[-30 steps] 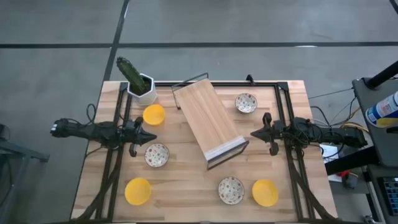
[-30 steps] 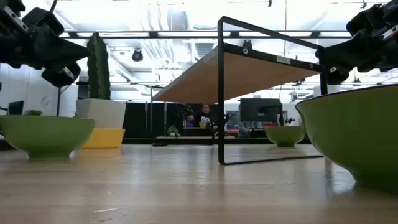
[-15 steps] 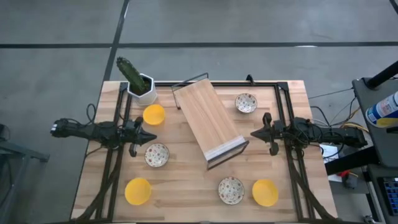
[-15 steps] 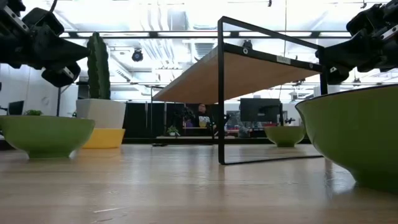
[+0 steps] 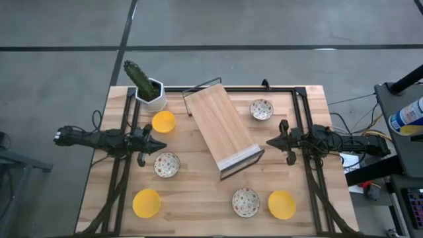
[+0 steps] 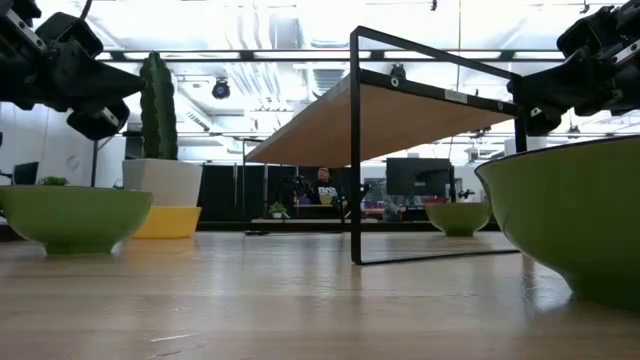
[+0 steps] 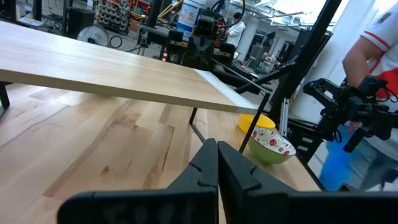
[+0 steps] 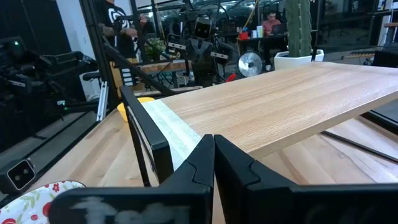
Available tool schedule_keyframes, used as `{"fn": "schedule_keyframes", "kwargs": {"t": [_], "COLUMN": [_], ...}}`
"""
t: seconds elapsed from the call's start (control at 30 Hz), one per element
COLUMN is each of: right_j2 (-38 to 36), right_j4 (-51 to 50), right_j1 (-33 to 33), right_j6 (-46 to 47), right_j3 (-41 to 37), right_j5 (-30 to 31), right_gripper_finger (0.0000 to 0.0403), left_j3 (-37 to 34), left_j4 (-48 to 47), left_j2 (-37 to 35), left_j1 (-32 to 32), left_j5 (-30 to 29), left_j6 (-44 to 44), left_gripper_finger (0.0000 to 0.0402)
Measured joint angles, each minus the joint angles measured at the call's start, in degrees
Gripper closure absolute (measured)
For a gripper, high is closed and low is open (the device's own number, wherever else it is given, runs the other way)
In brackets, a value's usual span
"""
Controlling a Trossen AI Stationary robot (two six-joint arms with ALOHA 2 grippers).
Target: Pick & Place Mini bowls
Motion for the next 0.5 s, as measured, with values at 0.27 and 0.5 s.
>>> {"fn": "schedule_keyframes", "kwargs": {"t": [0.27,0.5], "right_j2": [0.02,0.0], "right_j4": [0.21,4.19], "right_j1": [0.01,0.02], "right_j6": [-0.02,1.99], "right_j3": [-0.02,0.0], "right_j5": [0.02,0.04], "right_gripper_finger": [0.0394,0.0394], "left_j3": [-0.01,0.0], "left_j4": [0.0,0.0], "left_j2": [0.01,0.0], "left_j1": [0.0,0.0], "left_j5": [0.01,0.02], "left_j6": [0.01,0.01], "left_gripper_finger": [0.0401,0.0401]}}
